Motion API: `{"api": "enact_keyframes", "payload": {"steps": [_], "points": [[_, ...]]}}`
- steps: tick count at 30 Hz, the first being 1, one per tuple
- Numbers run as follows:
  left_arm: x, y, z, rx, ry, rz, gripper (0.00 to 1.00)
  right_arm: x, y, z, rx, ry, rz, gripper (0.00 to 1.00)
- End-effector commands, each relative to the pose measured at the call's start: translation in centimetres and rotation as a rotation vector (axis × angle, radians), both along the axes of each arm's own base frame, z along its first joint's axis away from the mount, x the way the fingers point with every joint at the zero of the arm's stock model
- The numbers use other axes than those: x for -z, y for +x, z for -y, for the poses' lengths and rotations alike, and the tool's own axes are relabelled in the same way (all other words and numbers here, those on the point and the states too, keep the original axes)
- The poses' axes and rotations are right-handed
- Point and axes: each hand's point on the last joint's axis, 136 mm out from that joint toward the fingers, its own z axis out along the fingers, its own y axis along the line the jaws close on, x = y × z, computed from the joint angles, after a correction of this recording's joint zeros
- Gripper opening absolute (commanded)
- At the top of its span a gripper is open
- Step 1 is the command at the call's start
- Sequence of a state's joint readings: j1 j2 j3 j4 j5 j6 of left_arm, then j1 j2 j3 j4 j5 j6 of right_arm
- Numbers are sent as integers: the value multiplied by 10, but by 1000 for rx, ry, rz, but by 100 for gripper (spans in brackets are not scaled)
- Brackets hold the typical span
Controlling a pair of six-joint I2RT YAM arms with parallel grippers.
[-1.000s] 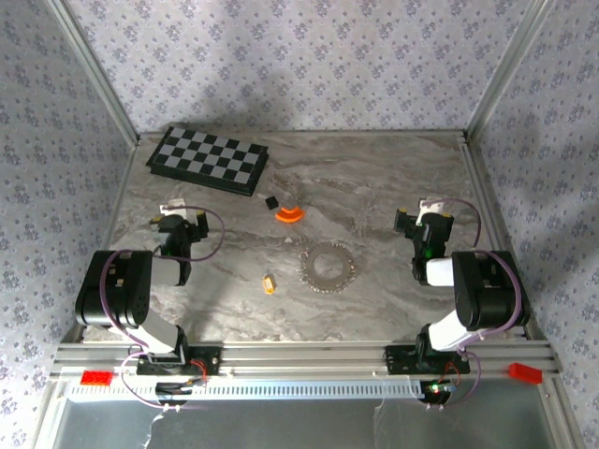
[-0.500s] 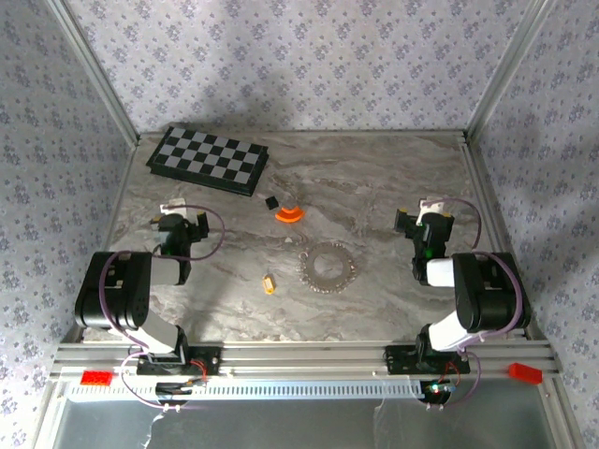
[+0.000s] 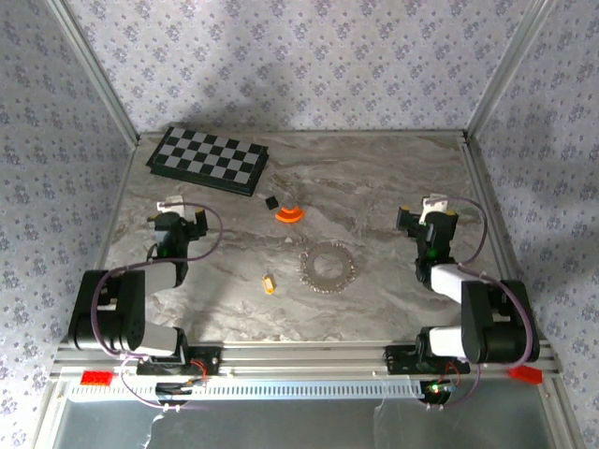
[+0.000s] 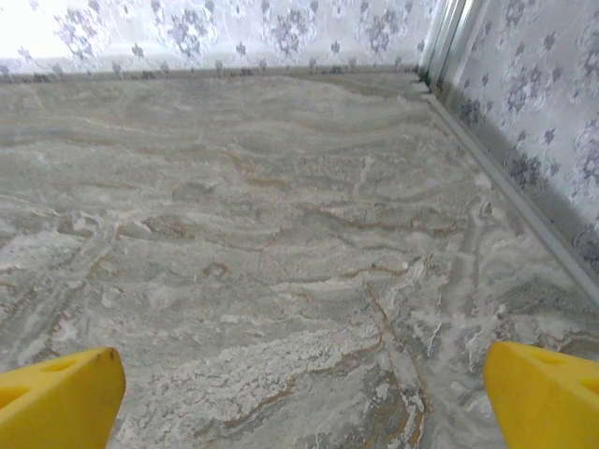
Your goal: Put the keys on the keyring
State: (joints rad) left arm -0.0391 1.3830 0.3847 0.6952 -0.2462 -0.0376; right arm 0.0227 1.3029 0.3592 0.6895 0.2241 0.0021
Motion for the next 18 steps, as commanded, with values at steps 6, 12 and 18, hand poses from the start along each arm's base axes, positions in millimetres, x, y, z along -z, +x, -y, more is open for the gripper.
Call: {"api": "enact_keyframes", "payload": {"steps": [6,12,18], "points": [[-47,-5,14,35,-8,39,100,-46,-21,-6,20,40,60,100],[-68,-22,33,60,-157,30,100,-79,-49,-10,99,226,76,100],[-78,-47,51,93,-259,-57,100,-103,-64,-35,-12,325,53,100]]}}
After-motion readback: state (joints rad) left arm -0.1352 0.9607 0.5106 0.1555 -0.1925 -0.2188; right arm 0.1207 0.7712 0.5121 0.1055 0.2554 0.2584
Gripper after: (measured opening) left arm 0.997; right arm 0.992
